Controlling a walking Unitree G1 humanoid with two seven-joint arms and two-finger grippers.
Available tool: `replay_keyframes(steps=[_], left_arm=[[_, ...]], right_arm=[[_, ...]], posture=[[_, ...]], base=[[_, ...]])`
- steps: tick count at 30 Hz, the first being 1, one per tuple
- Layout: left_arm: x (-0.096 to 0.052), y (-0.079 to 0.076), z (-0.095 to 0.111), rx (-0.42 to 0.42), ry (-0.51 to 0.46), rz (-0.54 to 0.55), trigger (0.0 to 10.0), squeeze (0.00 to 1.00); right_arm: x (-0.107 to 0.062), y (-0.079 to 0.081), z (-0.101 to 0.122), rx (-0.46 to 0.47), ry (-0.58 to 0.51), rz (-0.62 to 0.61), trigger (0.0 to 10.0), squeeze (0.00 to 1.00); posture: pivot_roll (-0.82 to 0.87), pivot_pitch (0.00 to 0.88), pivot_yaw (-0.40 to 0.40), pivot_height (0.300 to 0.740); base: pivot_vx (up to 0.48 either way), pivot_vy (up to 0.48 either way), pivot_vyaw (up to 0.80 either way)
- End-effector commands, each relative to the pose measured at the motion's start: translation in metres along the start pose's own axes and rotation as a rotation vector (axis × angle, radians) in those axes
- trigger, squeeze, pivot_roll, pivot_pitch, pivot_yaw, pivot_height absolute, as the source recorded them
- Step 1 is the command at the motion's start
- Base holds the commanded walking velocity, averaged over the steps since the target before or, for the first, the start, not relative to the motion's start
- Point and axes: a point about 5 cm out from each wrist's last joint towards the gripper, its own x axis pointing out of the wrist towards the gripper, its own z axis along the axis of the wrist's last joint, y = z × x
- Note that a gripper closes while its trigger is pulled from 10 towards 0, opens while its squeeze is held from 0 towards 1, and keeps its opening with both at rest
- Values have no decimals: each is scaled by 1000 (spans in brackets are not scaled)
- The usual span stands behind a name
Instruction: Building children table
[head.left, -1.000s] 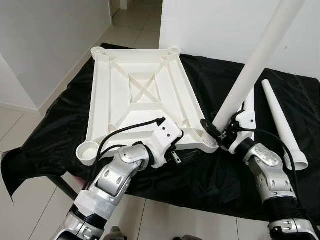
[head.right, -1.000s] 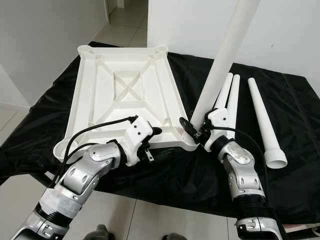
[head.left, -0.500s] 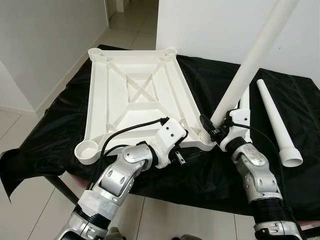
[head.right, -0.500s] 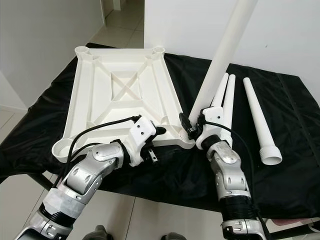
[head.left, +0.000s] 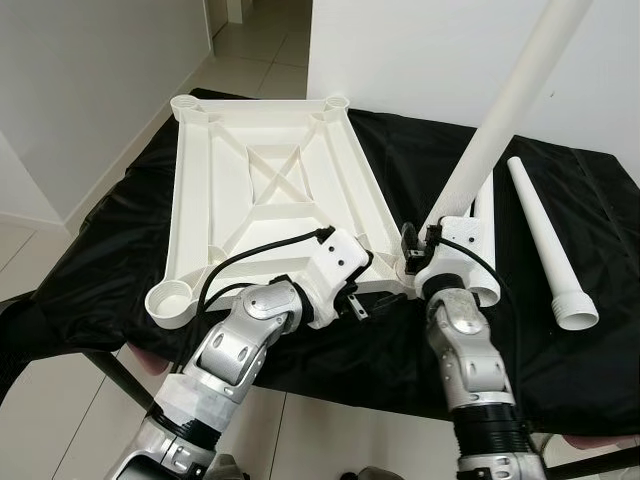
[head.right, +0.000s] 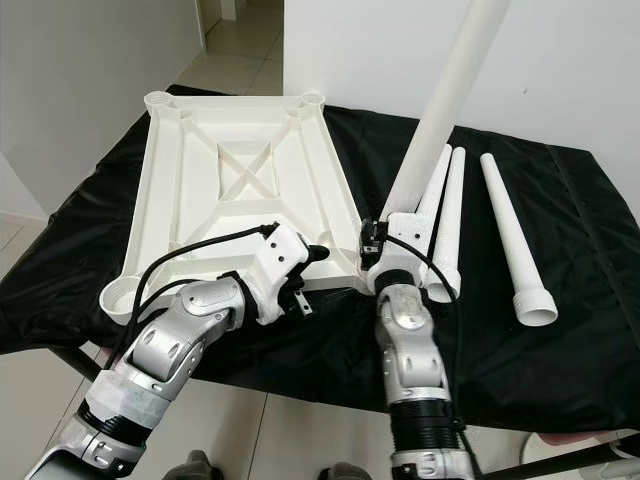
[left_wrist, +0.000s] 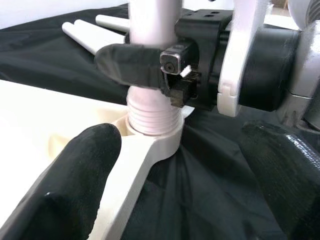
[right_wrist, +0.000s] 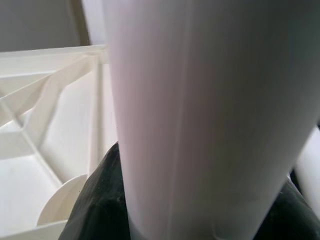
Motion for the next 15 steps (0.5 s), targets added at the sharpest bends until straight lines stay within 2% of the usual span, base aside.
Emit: replay_keyframes(steps=[1,4,5,11,15], left_arm=[[0,5,1,13,1,56,10000,0],[-1,5,0,14,1,57,10000,0],[-1,5,0,15,1,56,10000,0],[0,5,1,17,-4,52,10000,0],[0,5,0,19,-5,50,10000,0]], right_arm=[[-2,1,-4,16,21,-20,10000,0],[-2,0,-2,21,16,-20,10000,12],[-2,-2,0,35,6,-9,10000,1000],[-1,-14,19,53,-75,64,10000,1000],[-2,-16,20,40,-82,78,10000,1000]], posture=[[78,0,-62,740],[79,0,-63,740],[78,0,-62,740],[76,0,-63,740],[76,0,-63,740]], base=[[0,0,0],[0,0,0],[0,0,0],[0,0,0],[0,0,0]])
